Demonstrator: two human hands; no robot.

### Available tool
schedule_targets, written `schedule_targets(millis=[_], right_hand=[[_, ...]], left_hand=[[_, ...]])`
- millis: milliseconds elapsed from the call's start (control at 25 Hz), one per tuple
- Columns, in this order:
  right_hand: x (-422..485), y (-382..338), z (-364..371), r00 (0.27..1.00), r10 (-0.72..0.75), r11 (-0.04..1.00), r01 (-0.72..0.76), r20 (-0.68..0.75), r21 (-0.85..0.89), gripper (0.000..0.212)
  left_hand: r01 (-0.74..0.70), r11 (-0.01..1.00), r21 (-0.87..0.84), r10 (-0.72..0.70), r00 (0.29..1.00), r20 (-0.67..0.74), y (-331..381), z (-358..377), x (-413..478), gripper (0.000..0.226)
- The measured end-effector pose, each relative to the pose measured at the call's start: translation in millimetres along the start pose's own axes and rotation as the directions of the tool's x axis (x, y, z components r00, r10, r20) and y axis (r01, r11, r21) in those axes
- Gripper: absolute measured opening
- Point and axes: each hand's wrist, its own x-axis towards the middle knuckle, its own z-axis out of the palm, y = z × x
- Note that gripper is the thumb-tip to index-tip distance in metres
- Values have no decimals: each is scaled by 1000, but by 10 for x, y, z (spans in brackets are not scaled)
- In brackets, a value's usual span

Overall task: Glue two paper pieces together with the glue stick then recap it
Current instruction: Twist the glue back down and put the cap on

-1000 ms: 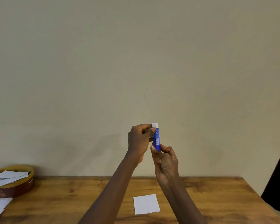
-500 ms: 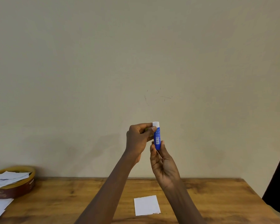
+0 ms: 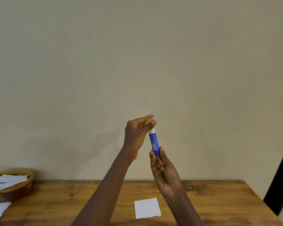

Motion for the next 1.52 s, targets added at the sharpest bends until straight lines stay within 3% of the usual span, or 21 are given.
schedule_targets(millis=[240, 680, 800, 880, 960, 1000, 1080, 1200, 1320, 1400, 1520], right_hand=[[-3, -15, 20, 999, -42, 998, 42, -5, -37, 22], [92, 54, -52, 994, -105, 994, 105, 10, -7, 18], [120, 43, -112, 984, -157, 971, 169, 84, -167, 23], [132, -27, -162, 963, -209, 873, 261, 167, -413, 15], [145, -111, -256, 929, -259, 584, 368, 263, -723, 18], [152, -147, -319, 914, -274, 435, 395, 299, -809, 16], [170, -182, -467, 895, -277, 265, 422, 351, -867, 12], [264, -181, -759, 877, -284, 109, 430, 386, -896, 22], [461, -168, -1114, 883, -329, 21, 361, 334, -932, 26], [617, -182, -1413, 891, -379, -3, 267, 248, -964, 21], [839, -185, -1925, 905, -420, -18, 66, 67, -998, 19]], left_hand=[[-31, 995, 95, 27, 999, 41, -49, 9, 7, 25], [26, 997, -72, -18, 994, 111, -115, 29, -66, 23], [39, 998, -44, -32, 988, 148, -112, 39, -72, 29], [25, 1000, -6, -23, 986, 162, -136, 65, -79, 32], [0, 999, 46, -7, 988, 152, -197, 110, -107, 33], [-8, 998, 65, -2, 989, 147, -249, 141, -129, 32], [-20, 995, 102, 3, 986, 166, -394, 219, -188, 32], [-12, 989, 145, -25, 967, 252, -711, 369, -292, 39], [81, 983, 162, -124, 952, 280, -1104, 419, -371, 60], [176, 964, 201, -220, 949, 224, -1392, 343, -403, 64], [257, 883, 393, -324, 939, 112, -1932, 127, -521, 57]])
